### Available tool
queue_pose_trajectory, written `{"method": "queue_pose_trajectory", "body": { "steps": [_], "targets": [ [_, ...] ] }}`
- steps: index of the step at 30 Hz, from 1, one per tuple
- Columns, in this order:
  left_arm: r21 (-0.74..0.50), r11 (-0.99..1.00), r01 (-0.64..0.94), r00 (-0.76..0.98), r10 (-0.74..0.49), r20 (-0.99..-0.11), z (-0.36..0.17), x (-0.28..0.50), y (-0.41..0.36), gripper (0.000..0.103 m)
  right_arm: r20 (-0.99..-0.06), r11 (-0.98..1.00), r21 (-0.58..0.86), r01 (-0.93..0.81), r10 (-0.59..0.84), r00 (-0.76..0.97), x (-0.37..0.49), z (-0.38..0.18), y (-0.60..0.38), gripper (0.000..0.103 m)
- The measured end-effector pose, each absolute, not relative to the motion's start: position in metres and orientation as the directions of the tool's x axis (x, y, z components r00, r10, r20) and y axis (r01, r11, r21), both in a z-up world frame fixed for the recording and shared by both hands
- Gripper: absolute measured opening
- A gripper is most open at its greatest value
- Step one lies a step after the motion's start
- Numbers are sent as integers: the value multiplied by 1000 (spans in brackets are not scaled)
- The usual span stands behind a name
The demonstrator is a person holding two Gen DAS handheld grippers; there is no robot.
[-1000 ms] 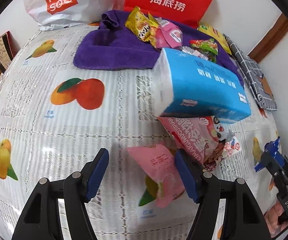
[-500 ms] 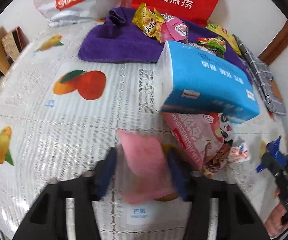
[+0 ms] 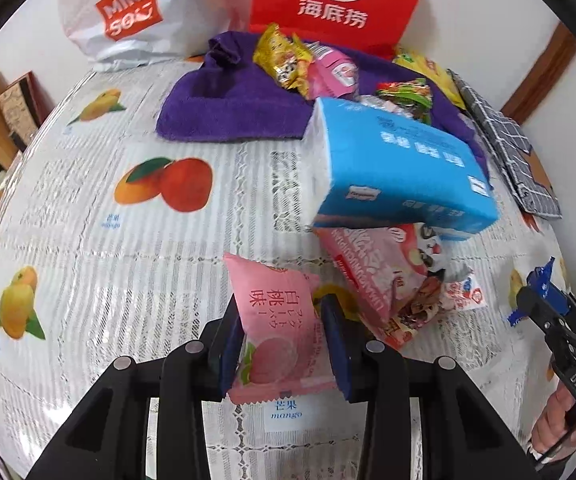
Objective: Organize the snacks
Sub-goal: 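Carry the pink packet with the left tool while the right tool carries the blue bag toward the towel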
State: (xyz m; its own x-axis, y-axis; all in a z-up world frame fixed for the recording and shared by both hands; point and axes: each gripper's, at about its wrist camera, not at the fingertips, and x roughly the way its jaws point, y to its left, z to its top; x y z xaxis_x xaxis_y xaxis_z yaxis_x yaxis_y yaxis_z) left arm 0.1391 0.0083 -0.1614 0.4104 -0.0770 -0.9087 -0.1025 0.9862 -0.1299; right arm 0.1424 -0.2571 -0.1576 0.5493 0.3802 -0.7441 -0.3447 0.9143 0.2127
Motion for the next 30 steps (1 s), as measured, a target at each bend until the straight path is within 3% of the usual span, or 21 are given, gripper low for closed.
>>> {"method": "queue_pose_trajectory", "body": {
  "steps": [19,30],
  "targets": [
    [-216,968,127,486,-251,-837,-103,146,7,37,-719,970,129,-205,234,655,135,-109,-230,48],
    [-178,977,118,574,-214,-790,-57,187,14,37,-680,966,124,-229,251,689,182,-64,-217,48]
  ]
}}
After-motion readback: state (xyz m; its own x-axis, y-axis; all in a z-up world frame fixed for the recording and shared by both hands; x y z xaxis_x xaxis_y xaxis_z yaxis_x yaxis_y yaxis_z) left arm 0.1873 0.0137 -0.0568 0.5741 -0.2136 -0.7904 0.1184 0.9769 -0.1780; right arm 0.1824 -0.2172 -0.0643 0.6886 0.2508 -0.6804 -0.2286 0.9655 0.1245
